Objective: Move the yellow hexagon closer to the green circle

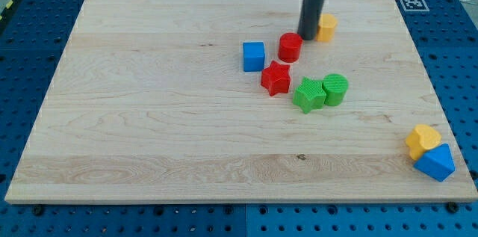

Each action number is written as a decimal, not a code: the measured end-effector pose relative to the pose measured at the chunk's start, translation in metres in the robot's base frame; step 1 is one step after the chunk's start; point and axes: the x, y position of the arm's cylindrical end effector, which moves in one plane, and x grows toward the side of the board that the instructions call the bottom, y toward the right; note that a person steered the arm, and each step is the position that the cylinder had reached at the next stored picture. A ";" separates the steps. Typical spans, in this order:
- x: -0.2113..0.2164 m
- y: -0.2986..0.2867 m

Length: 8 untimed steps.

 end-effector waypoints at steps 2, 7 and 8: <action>-0.035 -0.056; 0.025 0.034; 0.026 0.034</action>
